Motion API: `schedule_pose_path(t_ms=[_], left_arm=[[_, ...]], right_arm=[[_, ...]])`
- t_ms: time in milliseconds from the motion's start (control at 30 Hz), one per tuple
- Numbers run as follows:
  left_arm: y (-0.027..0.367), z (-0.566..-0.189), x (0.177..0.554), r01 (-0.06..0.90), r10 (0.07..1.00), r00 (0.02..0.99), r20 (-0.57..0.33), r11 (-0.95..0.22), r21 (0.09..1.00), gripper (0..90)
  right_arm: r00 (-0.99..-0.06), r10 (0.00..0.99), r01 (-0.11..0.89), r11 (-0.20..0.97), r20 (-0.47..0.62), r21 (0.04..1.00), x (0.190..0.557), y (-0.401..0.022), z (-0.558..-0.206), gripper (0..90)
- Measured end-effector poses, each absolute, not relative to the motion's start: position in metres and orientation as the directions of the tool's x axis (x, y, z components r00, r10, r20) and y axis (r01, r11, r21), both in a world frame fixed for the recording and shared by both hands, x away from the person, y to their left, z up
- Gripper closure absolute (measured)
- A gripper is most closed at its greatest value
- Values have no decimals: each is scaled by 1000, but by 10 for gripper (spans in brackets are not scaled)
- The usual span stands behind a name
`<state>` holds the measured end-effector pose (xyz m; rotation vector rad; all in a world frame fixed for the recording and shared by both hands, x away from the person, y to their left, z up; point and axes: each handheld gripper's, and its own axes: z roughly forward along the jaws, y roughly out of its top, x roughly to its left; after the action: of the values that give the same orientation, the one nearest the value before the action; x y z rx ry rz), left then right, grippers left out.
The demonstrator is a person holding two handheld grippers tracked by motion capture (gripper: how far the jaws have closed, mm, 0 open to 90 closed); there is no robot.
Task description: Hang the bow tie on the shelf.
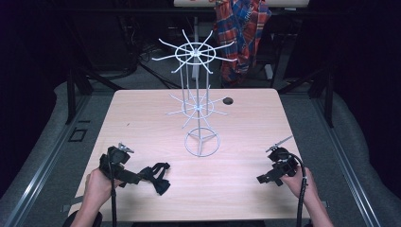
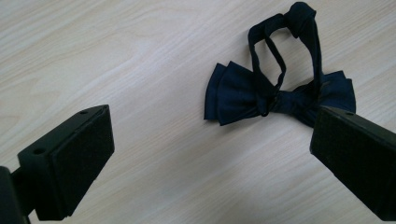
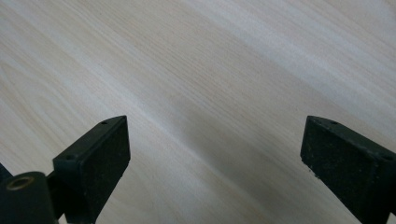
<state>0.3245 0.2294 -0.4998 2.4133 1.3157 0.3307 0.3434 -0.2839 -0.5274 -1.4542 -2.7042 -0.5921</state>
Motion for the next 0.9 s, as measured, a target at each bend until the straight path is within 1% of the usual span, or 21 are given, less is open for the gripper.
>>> schedule_pose_path(t_ms=[167,233,333,400,433,467,500,533,567,600,633,733,900], left_arm=[[216,-500,322,747,834,551,31,-509,428,0],[214,-500,321,746,831,555,29,-513,425,0],[210,-502,319,751,833,553,19,-508,423,0],[209,-503,319,752,833,553,18,-508,420,0],[208,-503,318,751,832,554,19,-510,421,0],[207,-502,317,740,830,558,24,-510,439,0],[204,-499,316,719,828,560,38,-509,473,0],[201,-497,315,708,826,562,42,-507,492,0],[201,-497,315,708,826,562,42,-507,492,0],[195,-495,314,700,819,573,36,-512,497,0],[195,-495,314,700,819,573,36,-512,497,0],[184,-502,315,696,796,604,29,-545,468,0],[174,-510,318,700,782,622,29,-573,427,0]], right_arm=[[-579,791,801,506,198,320,346,-278,-528,79],[-569,799,805,492,198,331,345,-277,-528,79],[-587,785,795,512,197,326,347,-275,-526,80],[-576,793,800,499,196,332,347,-273,-527,80],[-589,785,792,515,191,328,348,-273,-527,80],[-592,783,792,520,192,320,349,-273,-527,81],[-619,763,776,560,185,289,352,-274,-525,82],[-611,771,782,550,183,293,351,-274,-525,83],[-611,771,782,550,183,293,351,-274,-525,83],[-590,783,793,517,196,323,350,-273,-527,83],[-590,783,793,517,196,323,350,-273,-527,83],[-592,781,792,518,197,324,349,-272,-526,84],[-604,775,784,537,184,311,349,-274,-525,84]])
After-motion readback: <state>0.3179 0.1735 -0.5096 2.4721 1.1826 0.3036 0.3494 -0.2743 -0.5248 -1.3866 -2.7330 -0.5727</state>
